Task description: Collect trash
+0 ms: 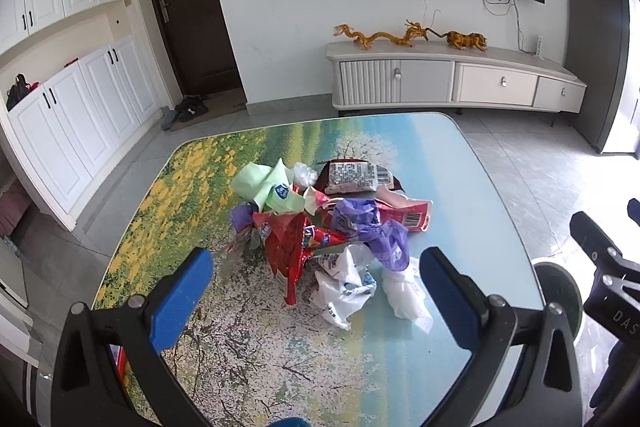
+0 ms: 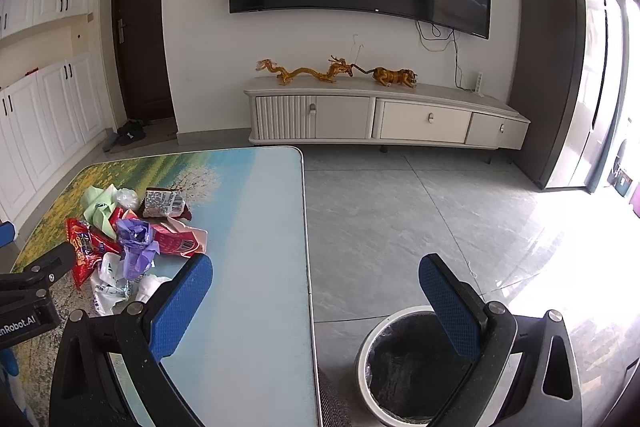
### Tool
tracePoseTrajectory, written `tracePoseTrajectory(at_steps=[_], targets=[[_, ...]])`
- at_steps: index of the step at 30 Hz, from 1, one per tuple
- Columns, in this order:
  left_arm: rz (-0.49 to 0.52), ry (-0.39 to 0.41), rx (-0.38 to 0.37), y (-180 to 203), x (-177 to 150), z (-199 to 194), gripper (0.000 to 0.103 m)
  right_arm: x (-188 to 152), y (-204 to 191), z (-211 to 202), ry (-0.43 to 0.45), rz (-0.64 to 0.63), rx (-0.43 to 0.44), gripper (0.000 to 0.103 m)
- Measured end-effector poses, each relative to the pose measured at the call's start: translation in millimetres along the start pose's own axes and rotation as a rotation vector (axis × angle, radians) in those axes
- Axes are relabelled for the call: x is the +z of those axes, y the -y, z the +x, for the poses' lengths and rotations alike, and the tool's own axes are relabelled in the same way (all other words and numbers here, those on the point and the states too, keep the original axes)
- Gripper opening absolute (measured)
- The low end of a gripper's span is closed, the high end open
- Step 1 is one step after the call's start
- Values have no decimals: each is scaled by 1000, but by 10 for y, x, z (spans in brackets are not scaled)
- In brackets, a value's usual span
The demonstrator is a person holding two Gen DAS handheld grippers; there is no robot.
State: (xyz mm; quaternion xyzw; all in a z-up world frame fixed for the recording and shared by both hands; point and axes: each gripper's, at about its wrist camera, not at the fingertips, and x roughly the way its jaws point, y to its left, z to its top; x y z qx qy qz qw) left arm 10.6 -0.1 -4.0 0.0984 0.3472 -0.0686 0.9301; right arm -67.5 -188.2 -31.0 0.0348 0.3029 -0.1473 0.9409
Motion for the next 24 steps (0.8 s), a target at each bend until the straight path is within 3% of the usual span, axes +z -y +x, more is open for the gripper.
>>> tracePoseTrajectory(at_steps=[9, 16, 22, 24], targets=[[-20, 71, 2, -193, 164, -209, 103, 65, 8, -137, 32, -2, -1, 103], [-85, 120, 13, -707, 439, -335, 103, 264, 58, -277, 55, 4, 105, 103], [-132, 58, -56, -1022, 313, -165, 101, 329, -122, -238, 24, -55, 212, 103], [-144, 21, -102, -1051, 192, -62, 93, 295, -219, -143, -19, -70, 266, 101]])
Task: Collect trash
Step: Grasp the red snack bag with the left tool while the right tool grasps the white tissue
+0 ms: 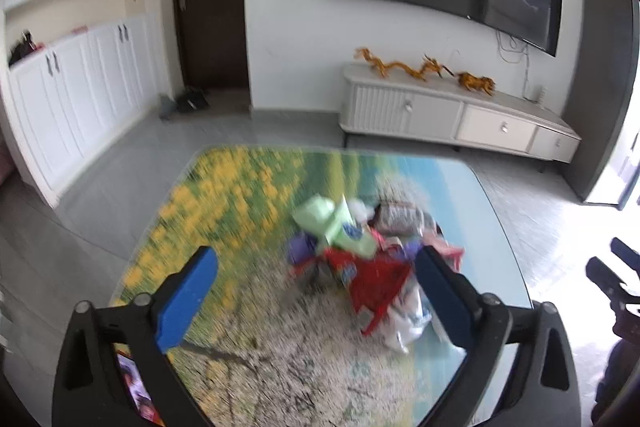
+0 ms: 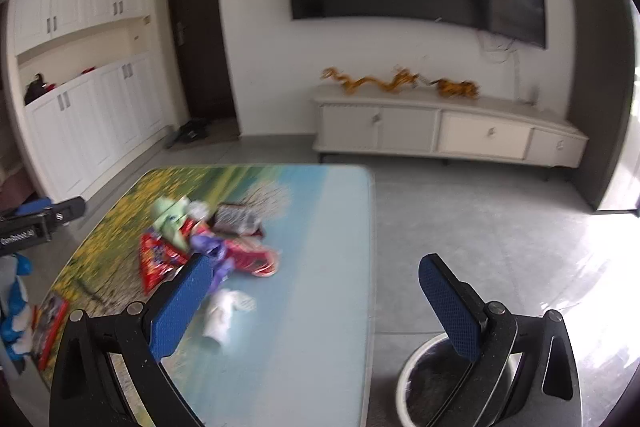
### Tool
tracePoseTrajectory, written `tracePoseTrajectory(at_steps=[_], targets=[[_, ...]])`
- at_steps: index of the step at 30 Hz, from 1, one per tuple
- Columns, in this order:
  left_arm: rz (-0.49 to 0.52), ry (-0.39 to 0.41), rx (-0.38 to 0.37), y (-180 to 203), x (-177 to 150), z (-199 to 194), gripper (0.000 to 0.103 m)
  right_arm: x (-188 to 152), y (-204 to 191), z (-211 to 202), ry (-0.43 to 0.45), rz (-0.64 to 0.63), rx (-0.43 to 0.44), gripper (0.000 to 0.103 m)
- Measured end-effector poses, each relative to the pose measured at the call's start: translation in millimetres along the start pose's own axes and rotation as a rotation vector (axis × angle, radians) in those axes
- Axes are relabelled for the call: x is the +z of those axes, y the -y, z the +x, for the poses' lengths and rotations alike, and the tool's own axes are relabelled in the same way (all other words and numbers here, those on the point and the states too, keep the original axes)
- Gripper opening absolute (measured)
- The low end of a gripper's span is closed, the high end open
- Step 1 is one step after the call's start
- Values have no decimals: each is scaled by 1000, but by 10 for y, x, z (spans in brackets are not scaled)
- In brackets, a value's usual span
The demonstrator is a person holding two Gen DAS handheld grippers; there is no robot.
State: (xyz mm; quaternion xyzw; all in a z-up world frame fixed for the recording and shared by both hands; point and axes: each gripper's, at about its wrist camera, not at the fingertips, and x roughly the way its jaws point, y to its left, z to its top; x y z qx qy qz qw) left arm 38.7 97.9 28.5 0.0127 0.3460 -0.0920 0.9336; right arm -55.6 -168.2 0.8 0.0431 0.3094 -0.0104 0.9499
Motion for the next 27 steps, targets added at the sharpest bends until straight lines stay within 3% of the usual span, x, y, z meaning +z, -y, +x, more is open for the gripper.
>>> tracePoseTrajectory(at_steps=[1, 3, 6, 11, 13, 15, 16, 20, 23, 27], targets=[[-9, -26, -22, -28, -63, 74, 92, -25, -50, 77, -26, -9, 24, 98], [-25, -63, -61, -32, -160, 191, 87, -101, -160, 284, -100, -22, 92, 80], [-44, -104, -131, 14, -237, 354, 82, -264, -298, 580, -205, -29, 169, 63], [-18, -137, -188, 222, -257, 599, 74, -479, -499, 960, -313, -50, 248, 50], [-19, -158, -197, 269, -257, 725, 67, -518, -536, 1072, -336, -61, 262, 47], [-29, -193, -200, 289, -282, 859, 48, -540, -553, 1179, -356, -69, 266, 39], [-38, -209, -204, 278, -289, 914, 44, -557, -555, 1221, -366, -71, 272, 36], [-57, -241, -223, 251, -376, 1022, 21, -613, -537, 1297, -395, -59, 317, 12], [-54, -218, -224, 238, -416, 970, 10, -633, -541, 1228, -388, -63, 354, 9], [-64, -175, -219, 192, -391, 774, 5, -624, -544, 1008, -364, -70, 413, 8]])
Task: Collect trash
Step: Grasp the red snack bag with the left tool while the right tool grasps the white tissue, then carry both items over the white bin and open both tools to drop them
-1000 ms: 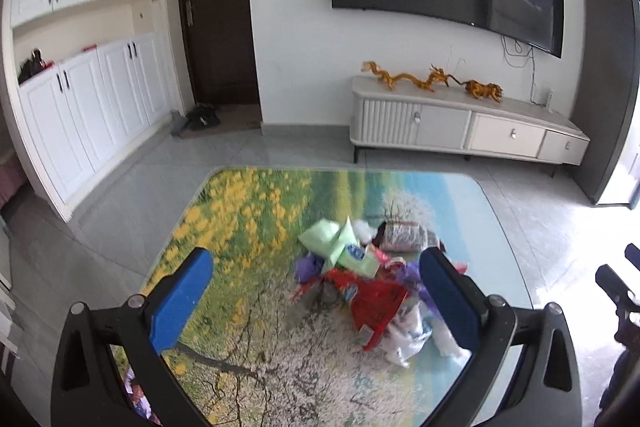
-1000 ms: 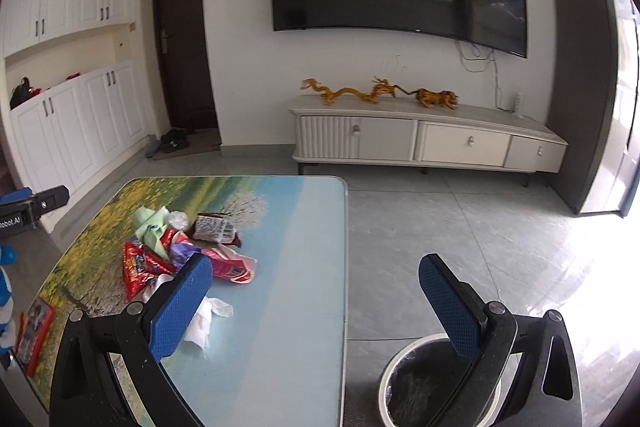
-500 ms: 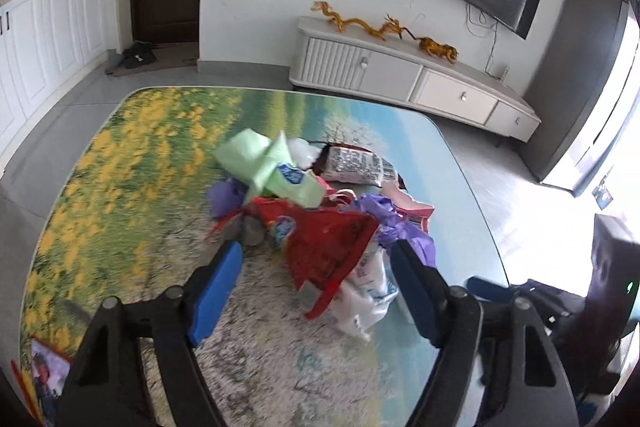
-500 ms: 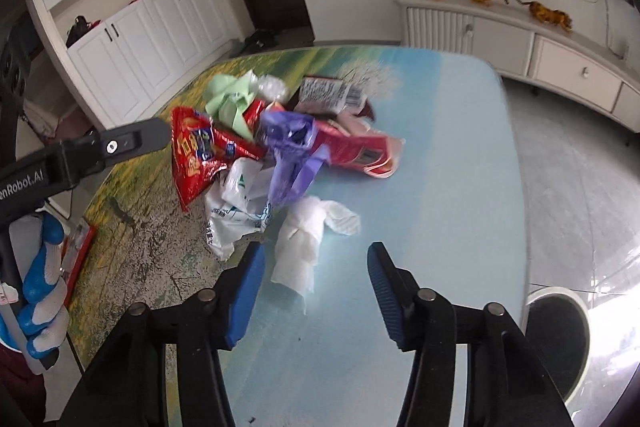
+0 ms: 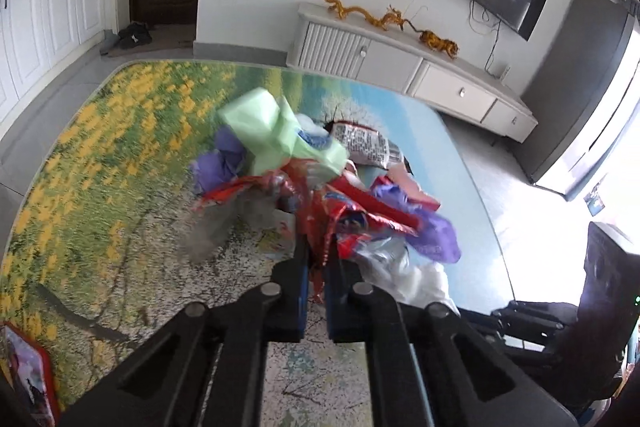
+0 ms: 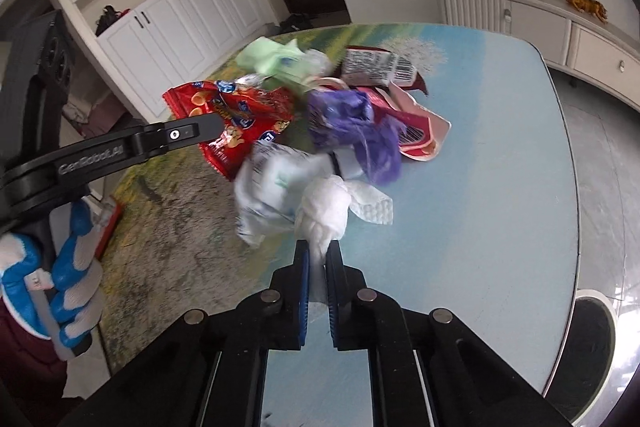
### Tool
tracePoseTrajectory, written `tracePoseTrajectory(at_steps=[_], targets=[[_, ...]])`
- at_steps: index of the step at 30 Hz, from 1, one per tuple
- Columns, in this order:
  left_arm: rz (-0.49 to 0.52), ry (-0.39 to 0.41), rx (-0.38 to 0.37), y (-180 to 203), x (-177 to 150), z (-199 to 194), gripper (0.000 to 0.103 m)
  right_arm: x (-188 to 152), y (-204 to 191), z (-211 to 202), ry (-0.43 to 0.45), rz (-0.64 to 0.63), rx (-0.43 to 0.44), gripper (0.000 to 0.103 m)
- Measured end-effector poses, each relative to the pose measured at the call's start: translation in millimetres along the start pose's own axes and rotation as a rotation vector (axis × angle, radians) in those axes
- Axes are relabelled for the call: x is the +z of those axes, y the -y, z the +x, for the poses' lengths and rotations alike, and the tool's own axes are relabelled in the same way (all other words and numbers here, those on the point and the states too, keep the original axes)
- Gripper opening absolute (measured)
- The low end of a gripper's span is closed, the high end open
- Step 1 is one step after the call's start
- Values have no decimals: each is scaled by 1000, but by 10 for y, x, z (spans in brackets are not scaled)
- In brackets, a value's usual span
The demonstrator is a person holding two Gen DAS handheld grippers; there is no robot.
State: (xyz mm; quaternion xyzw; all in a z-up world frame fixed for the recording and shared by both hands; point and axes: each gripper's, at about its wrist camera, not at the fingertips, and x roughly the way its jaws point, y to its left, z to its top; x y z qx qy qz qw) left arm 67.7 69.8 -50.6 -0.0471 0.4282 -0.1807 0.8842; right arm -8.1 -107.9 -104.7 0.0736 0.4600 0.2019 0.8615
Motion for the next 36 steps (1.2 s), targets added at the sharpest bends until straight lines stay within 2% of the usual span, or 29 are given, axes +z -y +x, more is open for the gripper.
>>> tracePoseTrajectory(at_steps=[3, 8, 14, 19, 23, 27, 32, 36], targets=[[10, 42, 8, 28, -2, -225, 5, -38, -112, -199, 35, -27, 39, 8], [35, 109, -3, 155, 19, -584, 4, -39, -203, -560, 108, -49, 42, 8], [131, 134, -85, 659, 87, -707, 4, -102, 77, -1146, 220, 14, -42, 8], [262, 109, -186, 1301, 117, -585, 4, -231, 548, -1718, 321, 135, -187, 8], [371, 62, -266, 1862, 84, -400, 4, -416, 921, -2020, 343, 237, -287, 8], [475, -22, -323, 2425, -42, -90, 4, -685, 1407, -2091, 310, 377, -369, 8], [574, -150, -341, 2979, -250, 416, 5, -983, 1940, -1902, 227, 523, -379, 8], [611, -245, -325, 3264, -390, 838, 5, -1125, 2287, -1714, 168, 603, -378, 11]])
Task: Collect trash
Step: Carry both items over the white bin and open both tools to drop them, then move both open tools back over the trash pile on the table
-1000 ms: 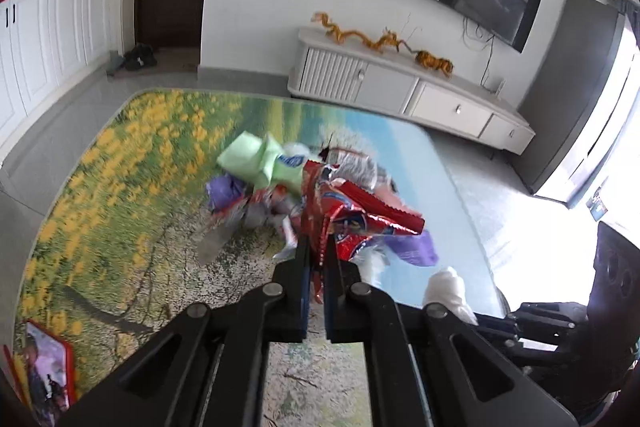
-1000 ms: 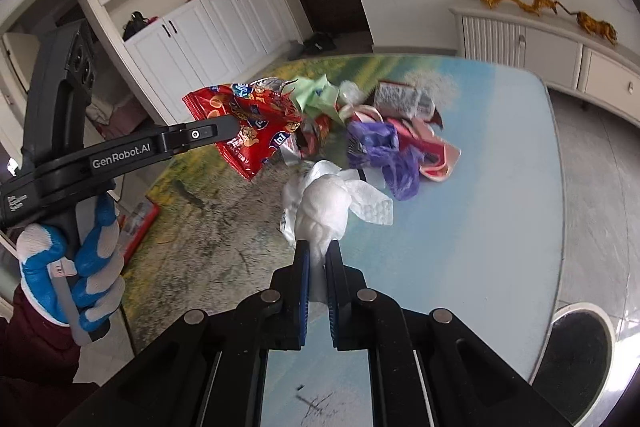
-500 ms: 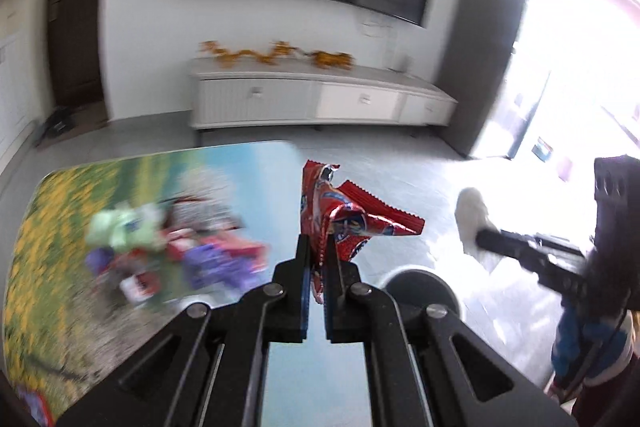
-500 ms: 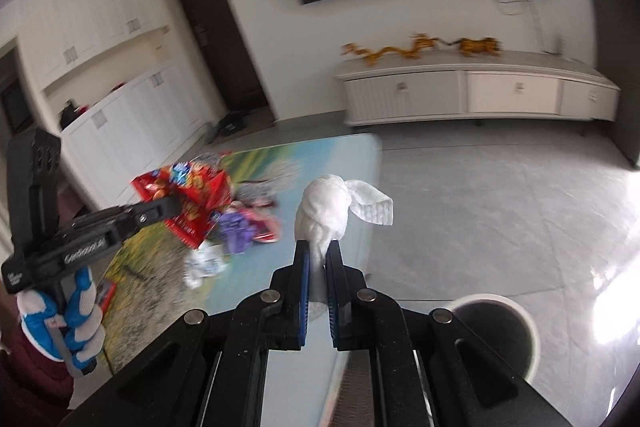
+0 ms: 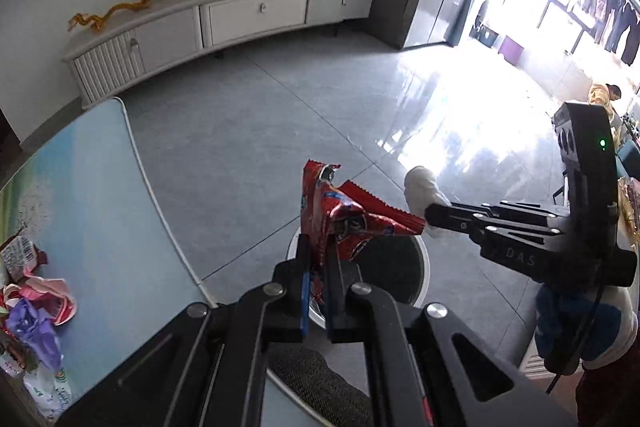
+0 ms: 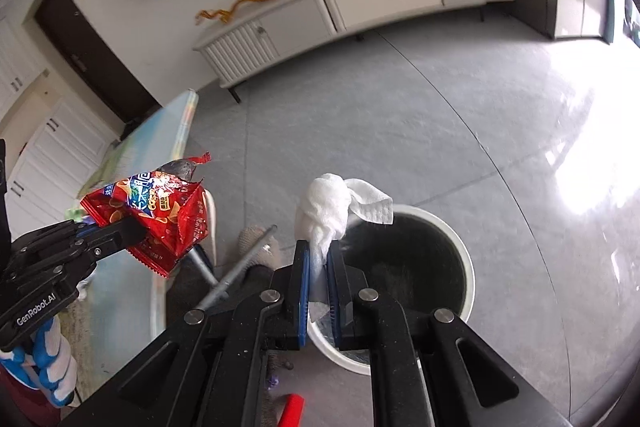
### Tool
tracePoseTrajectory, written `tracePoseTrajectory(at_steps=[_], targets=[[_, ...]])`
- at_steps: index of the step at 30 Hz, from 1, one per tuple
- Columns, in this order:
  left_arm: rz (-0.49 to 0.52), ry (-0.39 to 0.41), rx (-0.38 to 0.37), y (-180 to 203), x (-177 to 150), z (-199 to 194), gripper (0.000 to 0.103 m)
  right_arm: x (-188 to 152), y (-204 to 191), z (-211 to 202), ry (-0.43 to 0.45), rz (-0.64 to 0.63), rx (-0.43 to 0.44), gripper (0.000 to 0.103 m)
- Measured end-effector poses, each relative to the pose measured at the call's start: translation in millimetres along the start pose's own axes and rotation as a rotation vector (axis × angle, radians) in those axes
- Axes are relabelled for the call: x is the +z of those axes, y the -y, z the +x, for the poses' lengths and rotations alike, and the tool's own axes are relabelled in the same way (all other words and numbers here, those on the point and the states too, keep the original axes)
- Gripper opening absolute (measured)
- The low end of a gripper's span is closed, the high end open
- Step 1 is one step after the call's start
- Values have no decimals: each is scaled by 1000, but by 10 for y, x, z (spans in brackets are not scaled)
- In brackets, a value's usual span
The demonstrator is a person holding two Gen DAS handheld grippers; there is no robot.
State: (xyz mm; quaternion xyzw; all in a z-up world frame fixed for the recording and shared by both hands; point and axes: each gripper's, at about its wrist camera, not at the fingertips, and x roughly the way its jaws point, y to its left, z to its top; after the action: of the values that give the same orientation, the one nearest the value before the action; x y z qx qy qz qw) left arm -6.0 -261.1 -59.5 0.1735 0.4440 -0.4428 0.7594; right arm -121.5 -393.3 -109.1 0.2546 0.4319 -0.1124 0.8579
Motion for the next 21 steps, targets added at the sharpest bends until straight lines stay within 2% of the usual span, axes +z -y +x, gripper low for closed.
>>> tracePoseTrajectory(at_steps=[5, 7, 8, 9, 10, 12, 15, 21], targets=[[-9, -94, -27, 37, 58, 498, 6, 49, 346, 307, -64, 74, -26, 13], [-18, -117, -47, 70, 57, 617, 7, 53, 486, 421, -81, 106, -50, 20], [-29, -125, -62, 75, 71, 664, 8, 38, 545, 445, -82, 116, -60, 28], [-35, -131, -77, 91, 90, 704, 13, 27, 608, 472, -82, 129, -73, 34], [-40, -135, -90, 119, 103, 742, 18, -23, 647, 448, -81, 135, -78, 36], [-48, -129, -97, 111, 98, 736, 41, -54, 702, 455, -82, 154, -91, 39], [-60, -102, -121, 104, 107, 622, 43, -71, 716, 411, -68, 160, -99, 40], [-75, -8, -88, -2, 186, 229, 43, -29, 533, 126, 4, 135, -69, 40]])
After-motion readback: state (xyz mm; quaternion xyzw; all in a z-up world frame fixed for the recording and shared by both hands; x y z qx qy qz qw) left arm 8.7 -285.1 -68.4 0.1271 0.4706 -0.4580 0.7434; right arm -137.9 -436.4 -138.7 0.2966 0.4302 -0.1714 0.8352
